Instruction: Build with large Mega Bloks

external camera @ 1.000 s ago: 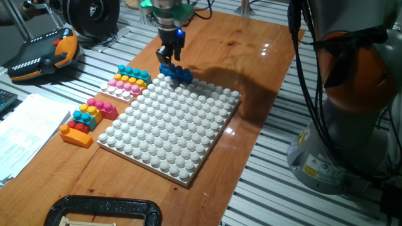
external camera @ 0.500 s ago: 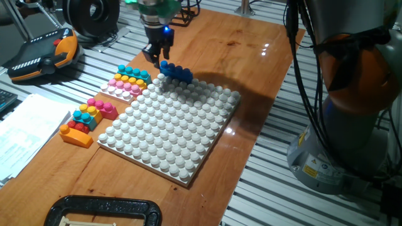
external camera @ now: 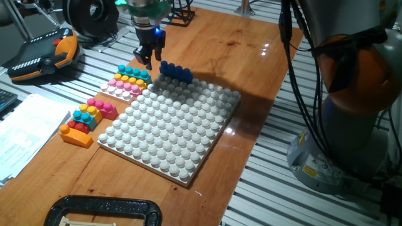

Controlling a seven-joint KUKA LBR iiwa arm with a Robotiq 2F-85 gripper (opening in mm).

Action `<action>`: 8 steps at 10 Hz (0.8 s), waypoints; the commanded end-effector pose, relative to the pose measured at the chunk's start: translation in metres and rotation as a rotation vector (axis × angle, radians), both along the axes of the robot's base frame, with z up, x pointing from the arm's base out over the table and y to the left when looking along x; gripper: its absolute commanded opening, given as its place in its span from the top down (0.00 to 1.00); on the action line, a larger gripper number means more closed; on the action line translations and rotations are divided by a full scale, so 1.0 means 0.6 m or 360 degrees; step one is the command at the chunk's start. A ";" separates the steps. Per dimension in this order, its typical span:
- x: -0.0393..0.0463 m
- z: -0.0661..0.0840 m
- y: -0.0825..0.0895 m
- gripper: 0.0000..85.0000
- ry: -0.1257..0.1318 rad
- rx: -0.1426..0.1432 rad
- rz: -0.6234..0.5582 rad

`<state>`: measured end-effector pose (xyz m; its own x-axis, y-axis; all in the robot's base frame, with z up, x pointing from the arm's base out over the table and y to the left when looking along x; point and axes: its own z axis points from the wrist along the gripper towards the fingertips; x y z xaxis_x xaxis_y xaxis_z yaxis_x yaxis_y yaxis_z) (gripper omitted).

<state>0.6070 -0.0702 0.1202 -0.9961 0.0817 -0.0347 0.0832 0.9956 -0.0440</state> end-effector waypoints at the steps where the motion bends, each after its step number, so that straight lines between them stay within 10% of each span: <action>1: -0.002 0.003 0.000 0.40 0.0017 -0.0021 0.0015; 5: -0.007 0.009 0.001 1.00 0.0099 -0.0053 0.0064; 8: -0.007 0.009 0.001 1.00 0.0088 -0.0041 0.0057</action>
<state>0.6026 -0.0692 0.1256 -0.9988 0.0453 0.0181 0.0440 0.9968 -0.0661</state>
